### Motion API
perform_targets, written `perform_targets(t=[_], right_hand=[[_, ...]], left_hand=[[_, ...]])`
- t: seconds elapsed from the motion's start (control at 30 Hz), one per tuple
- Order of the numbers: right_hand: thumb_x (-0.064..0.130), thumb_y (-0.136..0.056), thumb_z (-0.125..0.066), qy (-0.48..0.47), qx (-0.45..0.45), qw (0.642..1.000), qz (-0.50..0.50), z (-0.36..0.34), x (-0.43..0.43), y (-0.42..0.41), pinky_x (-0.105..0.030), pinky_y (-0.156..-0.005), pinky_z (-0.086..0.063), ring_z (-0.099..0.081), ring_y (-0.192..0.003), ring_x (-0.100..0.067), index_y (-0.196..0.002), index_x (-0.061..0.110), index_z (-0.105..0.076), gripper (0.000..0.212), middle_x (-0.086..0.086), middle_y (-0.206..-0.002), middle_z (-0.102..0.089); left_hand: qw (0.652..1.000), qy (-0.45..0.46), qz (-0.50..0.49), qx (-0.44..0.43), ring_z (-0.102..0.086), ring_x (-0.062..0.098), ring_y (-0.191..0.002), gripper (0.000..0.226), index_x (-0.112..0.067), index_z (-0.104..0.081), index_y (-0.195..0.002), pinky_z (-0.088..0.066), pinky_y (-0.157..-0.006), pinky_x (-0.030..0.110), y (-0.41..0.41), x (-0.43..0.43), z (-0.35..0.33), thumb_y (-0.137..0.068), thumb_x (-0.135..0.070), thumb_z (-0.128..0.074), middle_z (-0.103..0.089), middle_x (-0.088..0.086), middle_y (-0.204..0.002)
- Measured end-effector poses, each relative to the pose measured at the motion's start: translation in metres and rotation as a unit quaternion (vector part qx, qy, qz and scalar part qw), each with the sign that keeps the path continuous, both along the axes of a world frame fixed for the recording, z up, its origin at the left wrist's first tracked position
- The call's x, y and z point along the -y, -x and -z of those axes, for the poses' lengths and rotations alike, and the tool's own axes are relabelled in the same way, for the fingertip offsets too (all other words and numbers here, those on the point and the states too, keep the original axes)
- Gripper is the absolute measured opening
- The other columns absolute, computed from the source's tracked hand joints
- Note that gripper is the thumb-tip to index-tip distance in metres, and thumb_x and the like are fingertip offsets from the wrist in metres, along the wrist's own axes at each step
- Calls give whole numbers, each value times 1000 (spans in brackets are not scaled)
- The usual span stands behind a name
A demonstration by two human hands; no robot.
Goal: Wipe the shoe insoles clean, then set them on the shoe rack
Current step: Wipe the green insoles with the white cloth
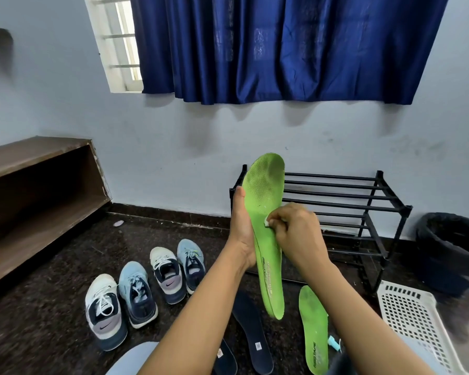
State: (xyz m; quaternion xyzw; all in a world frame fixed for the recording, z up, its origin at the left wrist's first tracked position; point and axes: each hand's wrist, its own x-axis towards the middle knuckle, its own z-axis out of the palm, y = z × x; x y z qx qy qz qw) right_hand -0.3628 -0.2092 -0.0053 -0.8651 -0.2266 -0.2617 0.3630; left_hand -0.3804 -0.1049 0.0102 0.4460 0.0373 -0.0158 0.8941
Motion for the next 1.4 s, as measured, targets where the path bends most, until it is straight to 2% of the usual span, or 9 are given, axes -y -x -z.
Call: perform_targets(t=[0.27,0.4,0.57,0.8,0.97,1.03,1.13,1.27,1.4], right_hand=[[6,-78,-69,-92,47,991,89,-9,3,-13,-20,-71,-36,-61,-77,-25,-79,10,-73,5,-7,-80,-67],[7,-78,-70,-103,30,992,59,-9,3,-7,-29,-72,-46,-61,-77,-23,-78,11,-74,6,-5,-81,-67],[4,-76,-70,-55,9,998,-18,-2,-7,7,-30,-71,-49,-61,-72,-17,-74,15,-74,12,-2,-77,-68],[13,-80,-71,-121,-6,990,66,-13,3,-6,-32,-77,-50,-65,-77,-23,-79,13,-75,4,-4,-81,-71],[13,-79,-73,-122,-3,992,22,-10,0,2,-4,-66,-38,-57,-66,-10,-79,14,-75,3,-3,-80,-70],[9,-77,-74,-101,-6,995,-14,-6,-5,7,-1,-67,-37,-57,-66,-9,-77,14,-75,5,-2,-79,-69],[10,-77,-74,-79,-10,996,-37,-2,-9,11,-7,-69,-41,-60,-70,-11,-78,14,-75,5,-1,-79,-69],[15,-79,-73,-88,1,996,3,-5,-5,6,-27,-73,-48,-62,-73,-17,-80,13,-75,3,-3,-80,-69],[14,-80,-72,-126,11,991,45,-10,0,0,-22,-73,-43,-61,-74,-19,-81,12,-75,3,-6,-82,-68]], left_hand=[[999,6,36,-2,-69,23,-78,77,-10,-68,-104,-52,-72,31,4,15,4,-94,-66,-17,-72,13,-89],[1000,11,25,4,-67,24,-80,75,-9,-68,-102,-51,-74,32,-1,13,1,-94,-65,-19,-71,13,-88],[1000,25,-13,1,-66,22,-68,75,-8,-69,-91,-54,-60,25,-4,3,-2,-95,-65,-20,-66,13,-80],[999,17,33,-9,-68,23,-76,76,-9,-70,-97,-53,-70,29,4,16,5,-95,-64,-17,-72,12,-86],[999,23,31,-16,-67,22,-67,79,-9,-72,-86,-54,-64,27,3,11,4,-93,-67,-20,-69,13,-76],[999,24,19,-30,-66,22,-61,80,-7,-71,-83,-54,-58,25,2,6,2,-93,-69,-21,-66,13,-70],[999,29,1,-35,-64,22,-61,81,-7,-72,-81,-53,-58,25,1,1,2,-93,-69,-22,-64,13,-72],[999,28,10,-34,-65,23,-64,82,-8,-74,-75,-52,-64,28,2,6,4,-93,-68,-22,-66,13,-74],[999,27,24,-24,-67,22,-70,84,-12,-78,-71,-51,-70,29,3,13,4,-94,-66,-19,-70,11,-78]])
